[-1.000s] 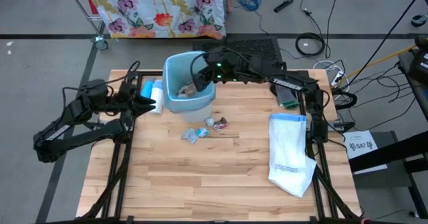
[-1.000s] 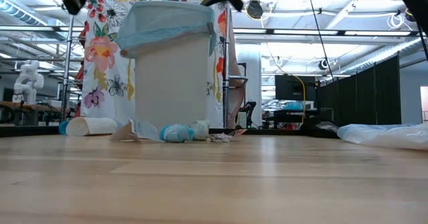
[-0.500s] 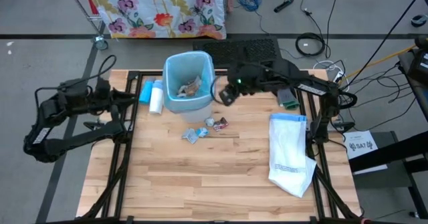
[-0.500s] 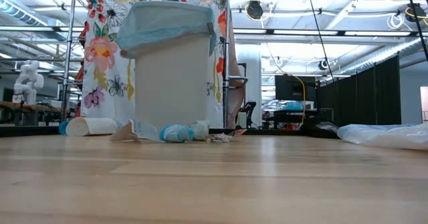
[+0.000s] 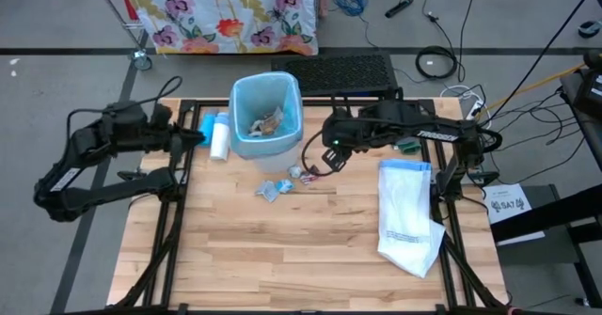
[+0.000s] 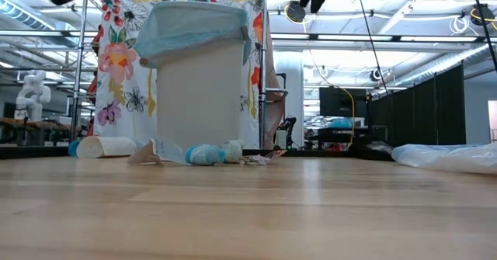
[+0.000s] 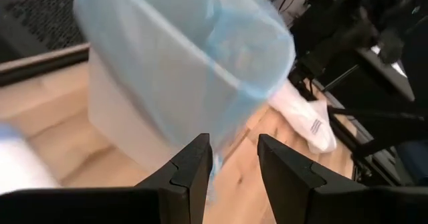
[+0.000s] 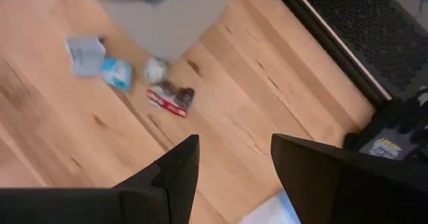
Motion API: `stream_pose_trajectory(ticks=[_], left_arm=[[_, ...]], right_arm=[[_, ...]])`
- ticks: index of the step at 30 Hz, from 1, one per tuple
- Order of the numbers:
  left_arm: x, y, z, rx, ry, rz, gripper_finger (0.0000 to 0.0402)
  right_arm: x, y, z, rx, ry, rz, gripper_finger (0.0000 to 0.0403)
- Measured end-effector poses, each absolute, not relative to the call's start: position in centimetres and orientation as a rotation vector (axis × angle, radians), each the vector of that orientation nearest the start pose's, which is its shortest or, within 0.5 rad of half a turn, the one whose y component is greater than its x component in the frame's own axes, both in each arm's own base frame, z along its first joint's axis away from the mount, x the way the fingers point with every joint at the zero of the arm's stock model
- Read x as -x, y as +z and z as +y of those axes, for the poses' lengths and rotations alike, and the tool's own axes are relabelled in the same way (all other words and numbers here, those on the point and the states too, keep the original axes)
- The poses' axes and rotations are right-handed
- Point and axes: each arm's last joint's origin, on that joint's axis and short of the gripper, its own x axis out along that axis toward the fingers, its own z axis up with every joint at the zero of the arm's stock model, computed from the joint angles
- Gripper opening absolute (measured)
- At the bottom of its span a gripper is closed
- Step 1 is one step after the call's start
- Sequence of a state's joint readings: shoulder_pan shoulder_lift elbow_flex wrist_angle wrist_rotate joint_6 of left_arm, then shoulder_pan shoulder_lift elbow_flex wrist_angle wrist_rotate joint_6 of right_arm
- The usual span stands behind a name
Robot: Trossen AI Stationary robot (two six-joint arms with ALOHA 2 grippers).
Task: Place trash/remove bag and relplace
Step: Put the white paper into the white trash bin
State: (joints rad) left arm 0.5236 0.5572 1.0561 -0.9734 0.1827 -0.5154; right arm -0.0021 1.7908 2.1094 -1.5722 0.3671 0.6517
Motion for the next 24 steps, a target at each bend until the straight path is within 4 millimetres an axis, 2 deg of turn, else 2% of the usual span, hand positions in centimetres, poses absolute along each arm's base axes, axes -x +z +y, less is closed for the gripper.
stream_pose_trajectory(ticks=[6,11,15,19,24], left_arm=[[-10.4,37.3,4.8,0.604,0.423,0.348,0.0127],[-13.9,37.6,4.5,0.557,0.388,0.436,0.0127],[-16.4,38.9,2.6,0.477,0.403,0.449,0.0127],[-17.5,40.6,0.0,0.446,0.447,0.398,0.0127],[-18.4,40.1,-3.6,0.481,0.501,0.372,0.0127]], right_arm=[[-32.3,39.2,-1.1,-0.273,-0.68,1.141,0.0178],[-32.3,39.0,-1.1,-0.271,-0.684,1.149,0.0178],[-32.3,39.0,-1.1,-0.272,-0.684,1.148,0.0178],[-32.3,39.0,-1.1,-0.282,-0.691,1.145,0.0178],[-32.3,39.0,-1.0,-0.275,-0.683,1.147,0.0178]])
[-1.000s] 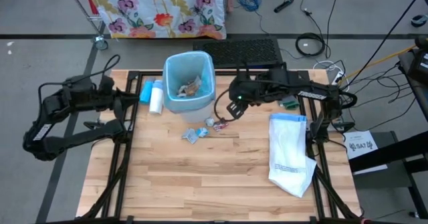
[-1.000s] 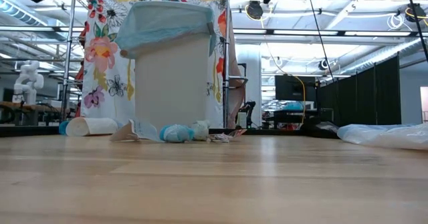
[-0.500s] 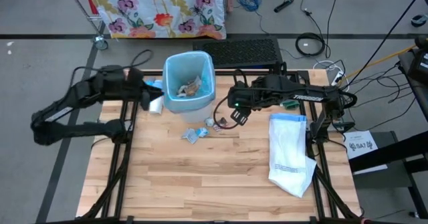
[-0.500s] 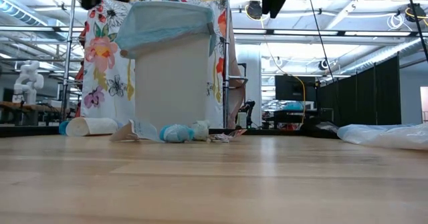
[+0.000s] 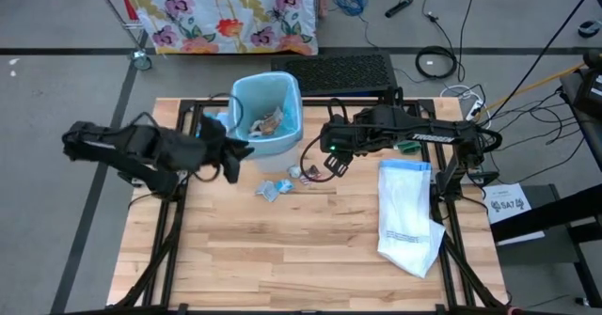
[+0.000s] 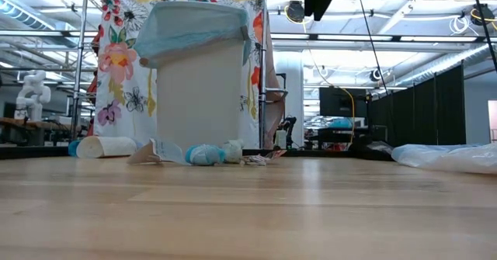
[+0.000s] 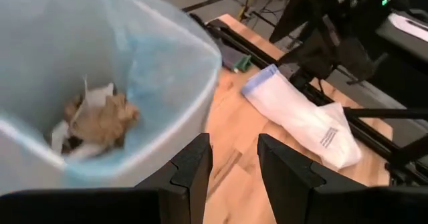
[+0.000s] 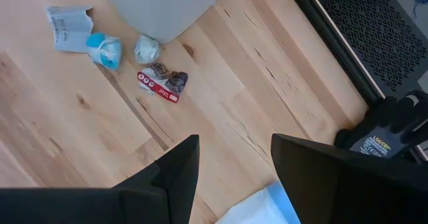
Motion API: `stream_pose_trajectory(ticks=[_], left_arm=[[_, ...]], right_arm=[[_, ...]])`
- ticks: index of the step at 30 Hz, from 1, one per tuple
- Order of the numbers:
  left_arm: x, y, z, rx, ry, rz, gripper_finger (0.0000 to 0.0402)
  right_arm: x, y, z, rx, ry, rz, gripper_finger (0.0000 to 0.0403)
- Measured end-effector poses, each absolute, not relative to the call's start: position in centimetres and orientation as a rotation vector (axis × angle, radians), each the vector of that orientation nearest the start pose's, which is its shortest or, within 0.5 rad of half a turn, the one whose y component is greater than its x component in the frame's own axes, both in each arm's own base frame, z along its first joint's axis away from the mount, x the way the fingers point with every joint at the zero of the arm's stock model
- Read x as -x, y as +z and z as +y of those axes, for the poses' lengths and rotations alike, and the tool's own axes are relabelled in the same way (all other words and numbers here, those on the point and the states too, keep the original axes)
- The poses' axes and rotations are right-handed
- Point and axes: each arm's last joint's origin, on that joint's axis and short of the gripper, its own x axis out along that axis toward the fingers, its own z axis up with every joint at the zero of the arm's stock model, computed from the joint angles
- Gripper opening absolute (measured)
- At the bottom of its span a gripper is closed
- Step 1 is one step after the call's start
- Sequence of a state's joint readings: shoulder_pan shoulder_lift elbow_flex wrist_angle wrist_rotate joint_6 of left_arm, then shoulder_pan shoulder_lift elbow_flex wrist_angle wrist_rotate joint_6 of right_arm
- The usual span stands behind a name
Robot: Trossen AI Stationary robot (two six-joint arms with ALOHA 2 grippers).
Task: Place trash/remove bag and relplace
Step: Put the white paper into the white trash bin
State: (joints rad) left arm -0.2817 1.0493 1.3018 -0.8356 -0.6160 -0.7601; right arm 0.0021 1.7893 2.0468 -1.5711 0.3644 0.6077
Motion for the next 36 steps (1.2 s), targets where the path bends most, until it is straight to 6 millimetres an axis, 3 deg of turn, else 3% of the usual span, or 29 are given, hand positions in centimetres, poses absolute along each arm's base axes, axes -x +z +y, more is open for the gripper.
stream_pose_trajectory(ticks=[5,11,20,31,36], left_arm=[[-18.9,37.9,-7.1,0.539,0.572,0.445,0.0127],[-20.4,33.7,-10.8,0.615,0.727,0.557,0.0127],[-22.5,27.8,-14.4,0.619,0.976,0.607,0.0127],[-25.4,22.0,-16.6,0.475,1.06,0.621,0.0127],[-26.2,19.7,-17.3,0.176,0.96,0.803,0.0127]], right_arm=[[-32.3,39.0,-0.9,-0.249,-0.66,1.158,0.0178],[-32.3,39.0,-0.9,-0.228,-0.644,1.166,0.0178],[-32.3,39.0,-0.9,-0.191,-0.618,1.179,0.0178],[-32.3,39.0,-0.9,-0.194,-0.62,1.178,0.0178],[-32.3,39.0,-0.9,-0.194,-0.62,1.178,0.0178]])
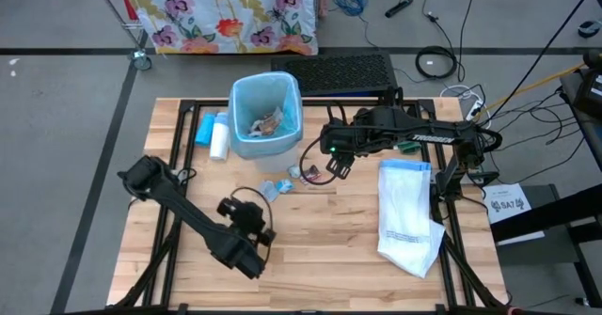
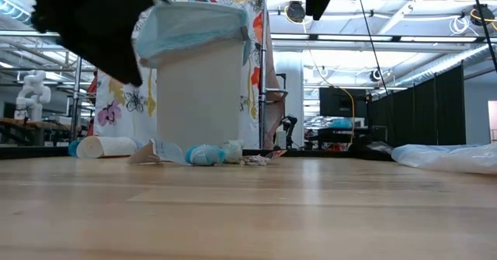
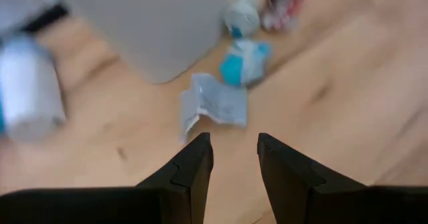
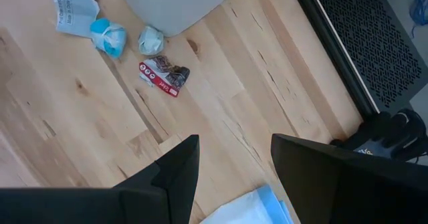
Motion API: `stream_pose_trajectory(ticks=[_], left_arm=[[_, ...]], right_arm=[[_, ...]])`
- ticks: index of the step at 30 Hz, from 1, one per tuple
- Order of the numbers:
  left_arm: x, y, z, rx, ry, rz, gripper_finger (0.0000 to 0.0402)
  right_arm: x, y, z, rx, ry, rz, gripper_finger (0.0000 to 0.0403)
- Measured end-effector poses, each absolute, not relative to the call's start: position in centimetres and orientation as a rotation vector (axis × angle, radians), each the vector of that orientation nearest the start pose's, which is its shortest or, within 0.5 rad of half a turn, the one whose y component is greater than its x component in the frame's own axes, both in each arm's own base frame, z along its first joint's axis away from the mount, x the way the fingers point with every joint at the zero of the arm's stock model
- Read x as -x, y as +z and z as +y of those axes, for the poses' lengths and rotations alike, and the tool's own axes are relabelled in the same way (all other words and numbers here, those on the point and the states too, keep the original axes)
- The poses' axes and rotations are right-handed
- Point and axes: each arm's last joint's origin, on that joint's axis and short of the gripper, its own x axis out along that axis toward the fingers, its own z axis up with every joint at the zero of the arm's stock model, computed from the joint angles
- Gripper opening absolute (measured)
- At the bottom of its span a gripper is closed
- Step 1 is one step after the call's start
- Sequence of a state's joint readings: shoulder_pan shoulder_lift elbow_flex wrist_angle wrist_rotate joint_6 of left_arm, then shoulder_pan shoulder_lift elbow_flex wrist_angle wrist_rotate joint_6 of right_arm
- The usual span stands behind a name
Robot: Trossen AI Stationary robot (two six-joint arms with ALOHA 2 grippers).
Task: Place trash/remove bag and relplace
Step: Put the white paper into the white trash bin
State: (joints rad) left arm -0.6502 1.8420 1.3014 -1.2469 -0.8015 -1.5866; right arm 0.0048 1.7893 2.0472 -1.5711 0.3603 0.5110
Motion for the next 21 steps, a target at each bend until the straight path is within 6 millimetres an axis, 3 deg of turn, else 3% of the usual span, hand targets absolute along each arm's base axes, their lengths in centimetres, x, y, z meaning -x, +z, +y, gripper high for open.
stream_pose_trajectory(ticks=[4,8,15,21], left_arm=[[-26.3,18.8,-17.5,-0.138,0.799,1.018,0.0127],[-26.5,17.7,-17.8,-0.289,0.704,1.137,0.0127],[-26.6,15.4,-18.0,-0.423,0.631,1.25,0.0127],[-27.7,13.9,-17.3,-0.33,0.63,1.22,0.0127]], right_arm=[[-32.3,39.0,-0.6,-0.189,-0.613,1.178,0.0178],[-32.3,39.0,-0.2,-0.187,-0.607,1.177,0.0178],[-32.3,39.0,0.8,-0.189,-0.594,1.17,0.0178],[-32.3,39.0,1.8,-0.193,-0.579,1.16,0.0178]])
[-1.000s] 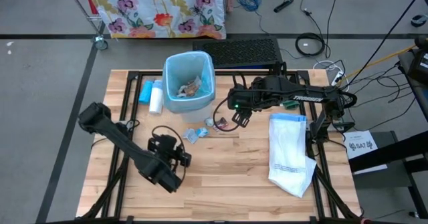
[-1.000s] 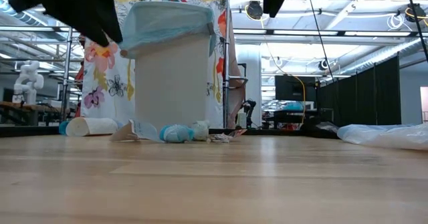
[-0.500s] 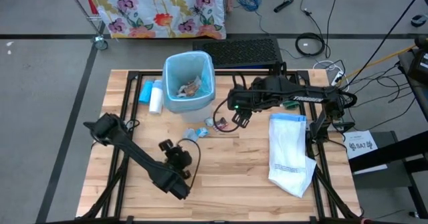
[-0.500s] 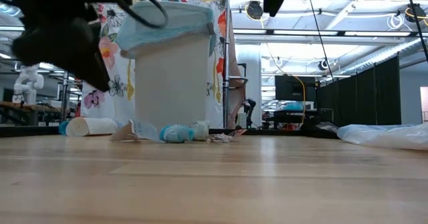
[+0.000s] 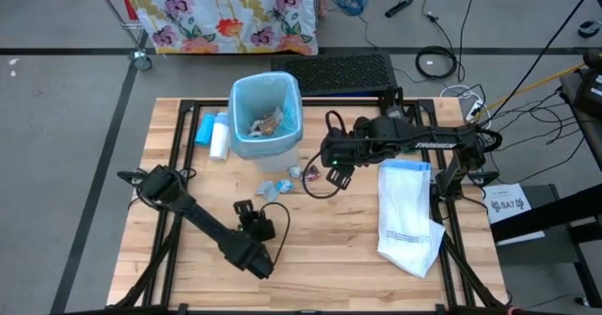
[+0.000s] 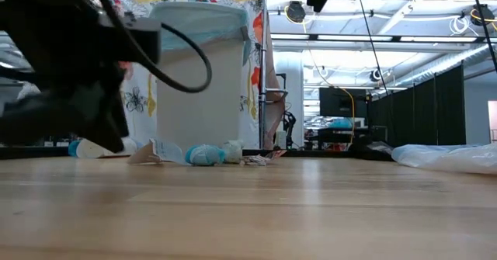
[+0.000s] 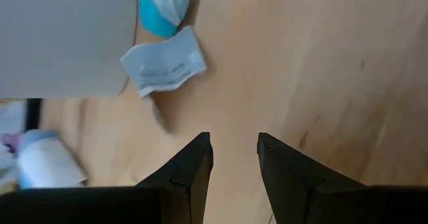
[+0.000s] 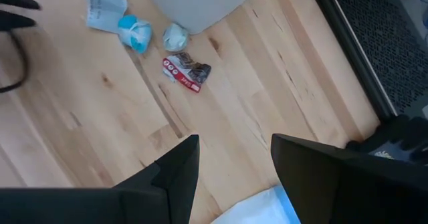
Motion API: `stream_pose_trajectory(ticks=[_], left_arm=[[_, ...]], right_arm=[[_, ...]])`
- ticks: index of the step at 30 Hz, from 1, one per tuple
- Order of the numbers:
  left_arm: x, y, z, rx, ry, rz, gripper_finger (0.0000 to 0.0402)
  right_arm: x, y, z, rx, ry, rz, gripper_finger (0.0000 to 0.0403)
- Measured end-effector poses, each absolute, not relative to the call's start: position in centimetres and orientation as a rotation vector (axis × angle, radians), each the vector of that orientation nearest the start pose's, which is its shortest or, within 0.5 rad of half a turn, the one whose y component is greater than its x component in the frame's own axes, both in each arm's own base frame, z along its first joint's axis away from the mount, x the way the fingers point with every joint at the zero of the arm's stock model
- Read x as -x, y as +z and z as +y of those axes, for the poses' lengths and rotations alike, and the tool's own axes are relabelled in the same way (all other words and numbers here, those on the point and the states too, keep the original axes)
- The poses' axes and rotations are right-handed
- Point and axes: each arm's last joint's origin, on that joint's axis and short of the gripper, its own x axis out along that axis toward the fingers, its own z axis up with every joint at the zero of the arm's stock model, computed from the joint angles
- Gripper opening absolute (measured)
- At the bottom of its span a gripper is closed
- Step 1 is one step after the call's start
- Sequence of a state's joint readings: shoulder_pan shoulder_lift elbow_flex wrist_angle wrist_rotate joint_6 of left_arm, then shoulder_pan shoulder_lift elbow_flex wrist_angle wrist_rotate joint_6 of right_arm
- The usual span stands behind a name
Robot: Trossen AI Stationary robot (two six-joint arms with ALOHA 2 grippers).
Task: Place trash/remove bag and relplace
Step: Put the white paper into the white trash bin
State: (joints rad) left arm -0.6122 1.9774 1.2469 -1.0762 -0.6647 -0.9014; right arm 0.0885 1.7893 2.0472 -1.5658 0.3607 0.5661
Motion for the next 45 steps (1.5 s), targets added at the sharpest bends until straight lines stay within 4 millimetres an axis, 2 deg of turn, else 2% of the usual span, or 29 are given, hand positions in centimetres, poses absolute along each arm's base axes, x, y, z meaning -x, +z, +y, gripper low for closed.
stream_pose_trajectory(ticks=[3,6,12,16,19,23,30,35,40,45], left_arm=[[-28.5,13.4,-16.3,-0.242,0.659,1.202,0.0127],[-29.4,13.3,-15.3,-0.077,0.751,1.143,0.0127],[-29.4,14.7,-14.7,0.195,0.914,0.968,0.0127],[-27.9,14.9,-14.6,0.262,0.93,0.914,0.0127],[-25.7,14.8,-14.1,0.295,0.931,0.893,0.0127],[-22.8,14.8,-13.2,0.406,0.825,0.811,0.0127],[-20.5,14.4,-12.4,0.523,0.331,0.631,0.0127],[-19.2,14.0,-11.0,0.518,0.339,0.623,0.0127],[-19.1,14.1,-10.8,0.383,0.309,0.637,0.0127],[-19.4,14.0,-10.1,0.376,0.341,0.648,0.0129]], right_arm=[[-32.3,39.0,2.4,-0.205,-0.579,1.153,0.0178],[-32.3,39.0,2.8,-0.224,-0.585,1.145,0.0178],[-32.1,39.0,4.2,-0.272,-0.599,1.13,0.0178],[-31.9,39.0,5.2,-0.323,-0.616,1.11,0.0178],[-31.8,39.0,6.0,-0.364,-0.63,1.095,0.0178],[-31.6,39.0,7.1,-0.425,-0.651,1.072,0.0178],[-31.7,39.1,8.7,-0.541,-0.657,0.998,0.0178],[-32.0,39.3,9.7,-0.617,-0.636,0.94,0.0178],[-32.2,39.5,10.5,-0.641,-0.597,0.905,0.0178],[-32.4,39.6,10.6,-0.651,-0.588,0.892,0.0178]])
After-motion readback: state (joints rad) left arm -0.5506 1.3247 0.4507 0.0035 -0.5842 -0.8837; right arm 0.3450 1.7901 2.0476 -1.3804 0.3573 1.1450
